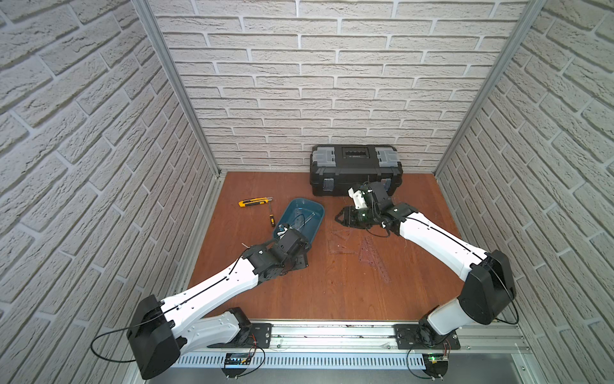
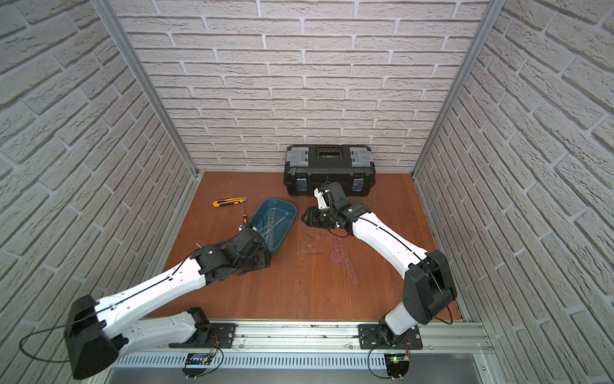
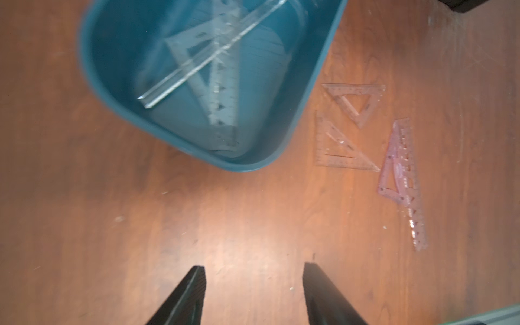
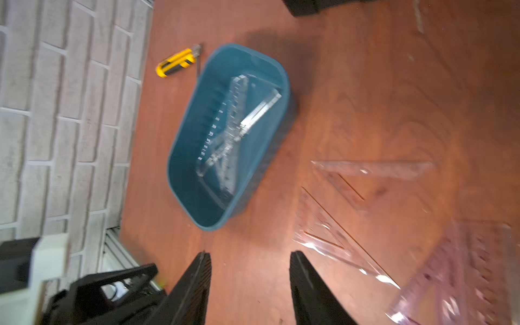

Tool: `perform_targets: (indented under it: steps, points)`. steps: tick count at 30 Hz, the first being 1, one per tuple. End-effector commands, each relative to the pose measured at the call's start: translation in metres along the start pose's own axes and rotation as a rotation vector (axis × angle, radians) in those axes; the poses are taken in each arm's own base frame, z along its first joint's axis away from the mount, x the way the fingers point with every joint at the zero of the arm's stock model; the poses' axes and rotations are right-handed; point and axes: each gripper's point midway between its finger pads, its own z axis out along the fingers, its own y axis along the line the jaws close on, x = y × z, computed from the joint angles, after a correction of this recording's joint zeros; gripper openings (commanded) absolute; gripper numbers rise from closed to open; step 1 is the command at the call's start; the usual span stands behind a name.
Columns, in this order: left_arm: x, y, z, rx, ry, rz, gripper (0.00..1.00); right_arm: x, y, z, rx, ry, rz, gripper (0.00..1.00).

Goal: Put the scattered rulers into the storage box
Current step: Place the ruler in the storage box, then move the ruler to the center of the board.

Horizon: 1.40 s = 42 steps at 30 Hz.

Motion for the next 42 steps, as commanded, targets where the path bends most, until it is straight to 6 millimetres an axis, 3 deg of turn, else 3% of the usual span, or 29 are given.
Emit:
perform_targets:
  steps: [1, 6, 11, 25, 34, 42]
  points:
    - [-0.012, -0.037, 0.011, 0.114, 0.0, 0.027, 0.61, 0.027, -0.044, -0.01, 0.125, 0.045, -0.024, 0.5]
    - [-0.011, -0.06, 0.04, 0.141, 0.057, 0.048, 0.59, 0.049, -0.089, -0.02, 0.248, 0.069, 0.003, 0.5]
    - [-0.008, -0.075, 0.063, 0.154, 0.096, 0.057, 0.57, 0.063, -0.115, -0.019, 0.28, 0.099, 0.045, 0.49]
    - [0.007, -0.076, 0.106, 0.119, 0.163, 0.039, 0.55, 0.083, -0.114, 0.01, 0.218, 0.196, 0.046, 0.44]
    - [0.011, -0.072, 0.108, 0.114, 0.174, 0.04, 0.54, 0.096, -0.126, 0.021, 0.285, 0.238, 0.019, 0.42]
    - [0.012, -0.067, 0.097, 0.115, 0.158, 0.035, 0.54, 0.105, -0.116, 0.041, 0.256, 0.288, 0.0, 0.41]
